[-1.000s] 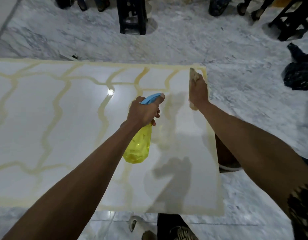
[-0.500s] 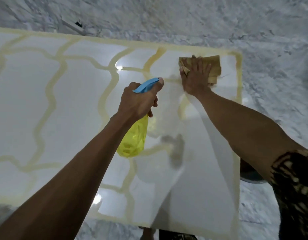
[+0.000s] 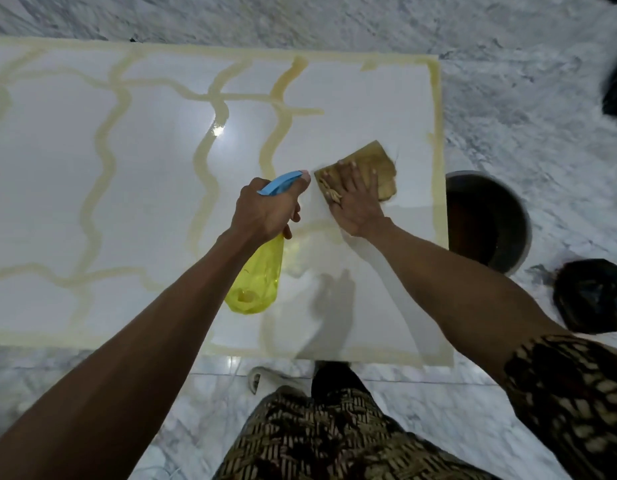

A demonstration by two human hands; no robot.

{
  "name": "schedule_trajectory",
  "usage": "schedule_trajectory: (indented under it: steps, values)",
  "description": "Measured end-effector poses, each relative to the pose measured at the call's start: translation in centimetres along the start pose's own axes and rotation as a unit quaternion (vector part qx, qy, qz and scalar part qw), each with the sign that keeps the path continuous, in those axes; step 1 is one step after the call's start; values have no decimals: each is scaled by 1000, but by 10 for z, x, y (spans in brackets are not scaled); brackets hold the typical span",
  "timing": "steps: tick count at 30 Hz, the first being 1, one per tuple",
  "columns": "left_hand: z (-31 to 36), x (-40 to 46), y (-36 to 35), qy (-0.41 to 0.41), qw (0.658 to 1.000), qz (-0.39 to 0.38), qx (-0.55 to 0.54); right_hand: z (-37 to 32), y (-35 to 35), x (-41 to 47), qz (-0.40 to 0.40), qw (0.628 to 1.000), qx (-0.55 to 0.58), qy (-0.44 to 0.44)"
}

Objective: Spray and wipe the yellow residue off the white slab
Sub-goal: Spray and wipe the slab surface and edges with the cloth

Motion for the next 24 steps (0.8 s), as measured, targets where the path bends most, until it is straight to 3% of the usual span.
schedule_trajectory:
  steps: [9,12,14,15,17,21,23,24]
  values:
    - [-90,-105,-2,1,999,-21,-25,-92,-75,-180,-43,997,47,-33]
    - [-107,-119,-10,18,999,-41,-13,-100,-103,-209,-105,989,81,-61]
    - [-107,-120,-9,29,998,-47,-6,-107,-94,-213,-159,971,161,-81]
    - [-106,-118,-8,32,999,-43,-7,-110,-82,-212,-160,950,248,-97]
    - [-105,-154,41,-23,999,-25,-23,-154,-17,-230,-60,912,393,-102]
    - [-86,-141,50,-40,999,-14,-24,-107,25,-211,76,736,621,-257]
    - [-75,-136,52,-46,999,-7,-24,-86,38,-201,128,653,702,-255]
    - [-68,-133,55,-48,998,-4,-27,-80,45,-193,134,635,722,-239]
Point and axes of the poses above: each hand's wrist, its own x-axis towards the middle knuckle, its own y-axis out of the back of the hand, z = x × y, the point moved 6 cm from there along x, towards the middle knuckle, and after that the axes turned 8 degrees about x, right-handed, at the moved point
